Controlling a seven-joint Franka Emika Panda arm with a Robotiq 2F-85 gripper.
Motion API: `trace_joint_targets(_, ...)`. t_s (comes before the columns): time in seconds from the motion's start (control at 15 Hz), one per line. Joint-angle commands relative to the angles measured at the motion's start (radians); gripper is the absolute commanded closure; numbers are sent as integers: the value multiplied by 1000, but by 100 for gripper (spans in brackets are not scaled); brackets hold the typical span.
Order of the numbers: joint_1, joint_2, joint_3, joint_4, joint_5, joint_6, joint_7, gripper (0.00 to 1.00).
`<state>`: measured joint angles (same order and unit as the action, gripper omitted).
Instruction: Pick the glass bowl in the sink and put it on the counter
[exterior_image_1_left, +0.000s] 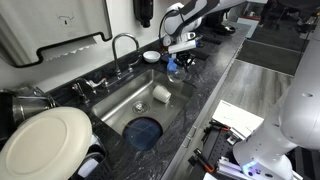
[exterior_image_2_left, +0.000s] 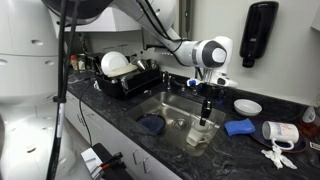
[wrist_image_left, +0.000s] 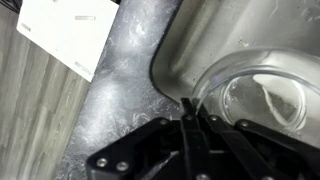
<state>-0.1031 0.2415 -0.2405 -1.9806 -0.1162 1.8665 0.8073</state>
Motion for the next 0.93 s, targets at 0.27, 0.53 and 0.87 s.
trace_joint_targets(0.27,-44,32,-48,87,-71,-211,133,99)
trace_joint_targets(0.53,-57,68,-62,94,-117,-229,228,99)
trace_joint_targets(0.87,-83,119,-63,85,-58,-138,297,99)
